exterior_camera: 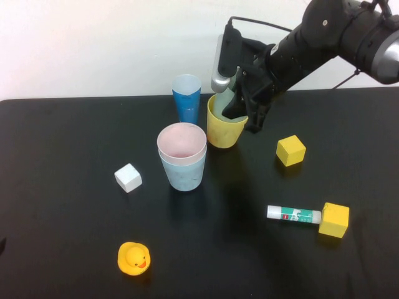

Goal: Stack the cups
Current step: Place the green cup on the yellow cup

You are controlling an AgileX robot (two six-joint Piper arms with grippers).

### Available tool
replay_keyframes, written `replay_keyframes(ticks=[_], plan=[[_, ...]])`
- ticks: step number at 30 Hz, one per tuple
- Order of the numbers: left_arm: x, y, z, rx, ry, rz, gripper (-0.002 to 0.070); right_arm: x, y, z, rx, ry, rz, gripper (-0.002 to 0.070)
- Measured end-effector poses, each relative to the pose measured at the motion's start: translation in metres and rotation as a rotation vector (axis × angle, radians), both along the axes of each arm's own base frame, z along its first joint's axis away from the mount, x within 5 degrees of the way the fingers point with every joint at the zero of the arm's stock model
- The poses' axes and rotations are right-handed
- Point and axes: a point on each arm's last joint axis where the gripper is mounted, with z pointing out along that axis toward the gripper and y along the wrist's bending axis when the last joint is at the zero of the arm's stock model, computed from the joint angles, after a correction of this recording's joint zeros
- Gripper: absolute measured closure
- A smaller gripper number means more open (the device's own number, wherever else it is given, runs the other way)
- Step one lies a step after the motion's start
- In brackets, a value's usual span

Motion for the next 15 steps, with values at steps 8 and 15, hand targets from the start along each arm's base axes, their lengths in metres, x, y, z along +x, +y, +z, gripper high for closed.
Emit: replay_keyframes(ticks=[8,15], plan=[[0.0,0.0,0.0,0.0,0.0,0.0,0.0675,-0.0007,0.0021,0.0017,0.031,0.013,-0.005,0.0456],[0.0,0.0,0.0,0.0,0.0,0.0,0.0675,-0.0011,0.0029,0.0022,0.042,0.016,-0.002,0.0401]])
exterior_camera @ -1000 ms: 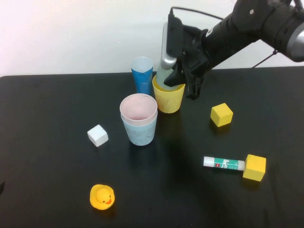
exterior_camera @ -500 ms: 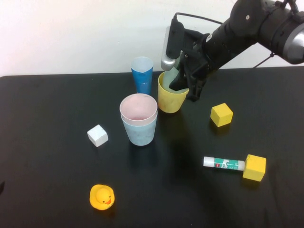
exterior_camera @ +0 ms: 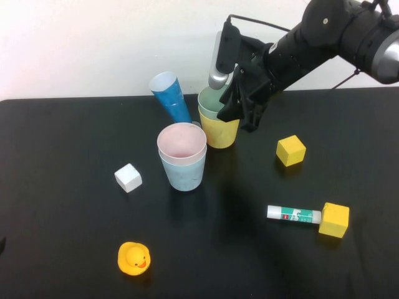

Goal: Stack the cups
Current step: Pick up the yellow cup

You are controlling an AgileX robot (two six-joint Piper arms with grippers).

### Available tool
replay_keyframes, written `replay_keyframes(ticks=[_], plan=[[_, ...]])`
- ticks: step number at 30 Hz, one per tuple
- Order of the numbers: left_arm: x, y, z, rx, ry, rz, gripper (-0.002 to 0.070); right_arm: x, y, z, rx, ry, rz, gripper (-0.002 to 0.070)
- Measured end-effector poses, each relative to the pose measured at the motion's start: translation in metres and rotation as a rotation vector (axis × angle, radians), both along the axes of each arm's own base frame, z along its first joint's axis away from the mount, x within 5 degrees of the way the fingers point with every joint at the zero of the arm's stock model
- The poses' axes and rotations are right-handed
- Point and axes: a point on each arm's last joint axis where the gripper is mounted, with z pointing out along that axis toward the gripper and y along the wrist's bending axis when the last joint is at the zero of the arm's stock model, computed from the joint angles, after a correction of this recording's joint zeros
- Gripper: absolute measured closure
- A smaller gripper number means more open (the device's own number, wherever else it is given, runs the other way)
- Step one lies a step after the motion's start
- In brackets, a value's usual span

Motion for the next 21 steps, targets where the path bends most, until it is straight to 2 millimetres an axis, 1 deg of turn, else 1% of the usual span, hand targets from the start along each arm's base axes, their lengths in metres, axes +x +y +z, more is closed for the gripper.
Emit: replay_keyframes(ticks=[5,7,10,15,16,17,18,19,21], plan=[[0.0,0.0,0.0,-0.002,0.0,0.0,0.0675,0.0,0.0,0.0,-0.009,-0.016,0.023,0.0291],[0.0,0.0,0.0,-0.002,0.0,0.0,0.0675,0.0,0.0,-0.001,-0.016,-0.024,0.037,0.0262],[0.0,0.0,0.0,-0.004,-0.001,0.001,0.0675,0.003,0.001,-0.007,-0.02,-0.021,0.045,0.0246],[0.0,0.0,0.0,-0.004,-0.002,0.0,0.0675,0.01,0.004,-0.031,-0.038,0.008,0.049,0.0251],[0.0,0.0,0.0,-0.004,-0.002,0.0,0.0675,0.011,0.005,-0.035,-0.04,0.008,0.048,0.0262],[0.0,0.0,0.0,-0.004,-0.002,0.0,0.0675,0.012,0.005,-0.037,-0.041,0.005,0.048,0.029],[0.0,0.0,0.0,-0.004,-0.002,0.0,0.0675,0.014,0.005,-0.041,-0.043,0.002,0.05,0.0334],[0.0,0.0,0.0,-0.004,-0.002,0.0,0.0675,0.014,0.006,-0.042,-0.046,0.001,0.053,0.0394],[0.0,0.0,0.0,-0.004,-0.002,0.0,0.0675,0.015,0.006,-0.044,-0.049,-0.009,0.059,0.0538]])
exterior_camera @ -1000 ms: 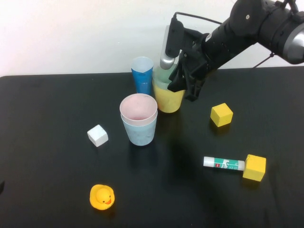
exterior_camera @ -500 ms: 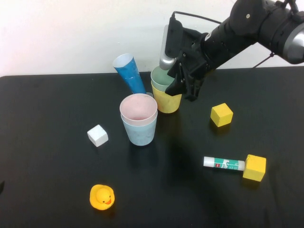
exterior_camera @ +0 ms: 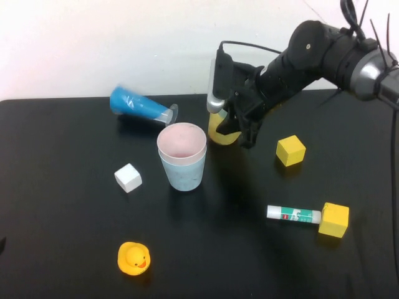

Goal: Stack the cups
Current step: Pick up the yellow cup, then place the yellow cup on the pink cup

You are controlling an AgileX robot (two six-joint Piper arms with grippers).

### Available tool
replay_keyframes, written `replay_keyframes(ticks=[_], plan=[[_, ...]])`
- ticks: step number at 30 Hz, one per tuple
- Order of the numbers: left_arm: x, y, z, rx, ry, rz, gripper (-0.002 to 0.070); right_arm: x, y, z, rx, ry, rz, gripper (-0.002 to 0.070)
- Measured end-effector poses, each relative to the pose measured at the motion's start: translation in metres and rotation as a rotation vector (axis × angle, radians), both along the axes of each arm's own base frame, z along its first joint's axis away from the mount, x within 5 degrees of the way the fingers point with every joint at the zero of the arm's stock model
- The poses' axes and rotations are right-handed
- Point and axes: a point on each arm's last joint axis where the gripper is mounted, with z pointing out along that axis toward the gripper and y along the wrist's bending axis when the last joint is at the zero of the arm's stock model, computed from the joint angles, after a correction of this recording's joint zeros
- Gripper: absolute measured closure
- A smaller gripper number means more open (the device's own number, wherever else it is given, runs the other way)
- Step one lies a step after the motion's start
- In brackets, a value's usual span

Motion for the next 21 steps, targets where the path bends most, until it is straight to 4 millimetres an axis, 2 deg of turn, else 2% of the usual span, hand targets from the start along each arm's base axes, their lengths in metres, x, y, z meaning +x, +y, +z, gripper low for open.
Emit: replay_keyframes(ticks=[2,6,8,11,14,16,18,21], plan=[[0.0,0.0,0.0,0.0,0.0,0.0,0.0675,0.0,0.0,0.0,0.001,-0.005,0.0,0.0605],[0.0,0.0,0.0,0.0,0.0,0.0,0.0675,-0.002,-0.001,0.013,0.009,-0.029,0.002,0.0619],[0.0,0.0,0.0,0.0,0.0,0.0,0.0675,-0.006,-0.002,0.035,0.026,-0.064,0.011,0.0619],[0.0,0.0,0.0,0.0,-0.001,0.0,0.0675,-0.018,-0.005,0.082,0.063,-0.111,0.047,0.0621],[0.0,0.0,0.0,0.0,-0.001,0.0,0.0675,-0.044,-0.004,0.133,0.117,-0.119,0.1,0.0621],[0.0,0.0,0.0,0.0,-0.001,0.0,0.0675,-0.062,-0.001,0.152,0.127,-0.108,0.136,0.0621],[0.0,0.0,0.0,-0.003,-0.003,-0.001,0.0675,-0.079,0.009,0.159,0.12,-0.06,0.174,0.0622],[0.0,0.0,0.0,-0.003,-0.003,-0.001,0.0675,-0.093,0.03,0.152,0.072,-0.021,0.21,0.0622]])
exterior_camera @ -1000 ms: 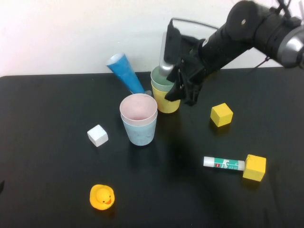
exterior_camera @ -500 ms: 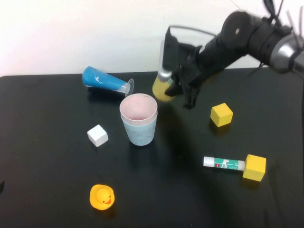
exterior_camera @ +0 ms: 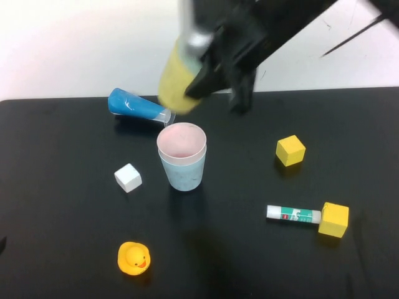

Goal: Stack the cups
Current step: Place the yellow cup on the pink cup

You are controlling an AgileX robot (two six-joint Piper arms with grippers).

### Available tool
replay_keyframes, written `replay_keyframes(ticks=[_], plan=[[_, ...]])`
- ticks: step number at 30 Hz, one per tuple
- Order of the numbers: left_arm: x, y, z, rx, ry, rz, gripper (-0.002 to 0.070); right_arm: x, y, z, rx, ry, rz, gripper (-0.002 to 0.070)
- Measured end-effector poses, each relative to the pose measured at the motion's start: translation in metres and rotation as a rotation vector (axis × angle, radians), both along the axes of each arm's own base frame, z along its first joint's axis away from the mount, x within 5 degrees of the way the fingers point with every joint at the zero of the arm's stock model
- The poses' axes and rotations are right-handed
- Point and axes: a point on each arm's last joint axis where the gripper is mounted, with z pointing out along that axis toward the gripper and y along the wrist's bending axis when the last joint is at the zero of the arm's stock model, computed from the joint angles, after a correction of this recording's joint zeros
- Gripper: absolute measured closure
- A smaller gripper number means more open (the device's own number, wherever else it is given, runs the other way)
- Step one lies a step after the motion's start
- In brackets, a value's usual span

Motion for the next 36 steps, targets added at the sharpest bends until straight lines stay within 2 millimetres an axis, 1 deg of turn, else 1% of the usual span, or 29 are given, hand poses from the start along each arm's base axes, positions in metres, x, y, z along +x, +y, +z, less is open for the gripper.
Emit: replay_keyframes(ticks=[3,5,7,8,11,18,21,23,26,28,30,31,33,35,36], plan=[[0.0,0.0,0.0,0.0,-0.001,0.0,0.0675,-0.006,0.02,-0.017,-0.079,-0.002,0.029,0.0622],[0.0,0.0,0.0,-0.003,-0.001,-0.001,0.0675,-0.007,0.03,-0.029,-0.112,0.013,0.03,0.0622],[0.0,0.0,0.0,-0.008,0.001,-0.002,0.0675,-0.005,0.035,-0.04,-0.134,0.039,0.014,0.0622],[0.0,0.0,0.0,-0.008,0.001,-0.002,0.0675,-0.002,0.036,-0.046,-0.148,0.051,0.002,0.0623],[0.0,0.0,0.0,-0.008,0.001,-0.002,0.0675,0.003,0.036,-0.056,-0.183,0.059,-0.023,0.0623],[0.0,-0.001,0.0,-0.012,0.002,-0.002,0.0675,0.005,0.034,-0.058,-0.197,0.092,-0.112,0.0624],[0.0,-0.001,0.0,-0.012,0.002,-0.002,0.0675,0.007,0.035,-0.064,-0.199,0.122,-0.145,0.0619],[0.0,-0.001,0.0,-0.012,0.002,-0.002,0.0675,0.009,0.036,-0.067,-0.197,0.137,-0.164,0.0594],[0.0,-0.001,0.0,-0.012,0.002,-0.002,0.0675,0.01,0.037,-0.069,-0.19,0.145,-0.179,0.0486],[0.0,-0.001,0.0,-0.012,0.002,-0.002,0.0675,0.009,0.037,-0.066,-0.182,0.143,-0.185,0.0394],[0.0,-0.001,0.0,-0.012,0.002,-0.002,0.0675,0.007,0.036,-0.059,-0.17,0.134,-0.187,0.0338],[0.0,0.0,0.0,-0.011,0.004,-0.002,0.0675,0.005,0.034,-0.054,-0.162,0.126,-0.187,0.0326],[0.0,0.0,0.0,-0.012,0.004,-0.002,0.0675,-0.002,0.029,-0.035,-0.133,0.095,-0.19,0.0318],[0.0,-0.001,0.0,-0.033,0.01,-0.004,0.0675,-0.012,0.021,-0.009,-0.091,0.044,-0.195,0.0331],[0.0,-0.002,0.0,-0.042,0.007,-0.007,0.0675,-0.018,0.015,0.008,-0.068,0.006,-0.2,0.0351]])
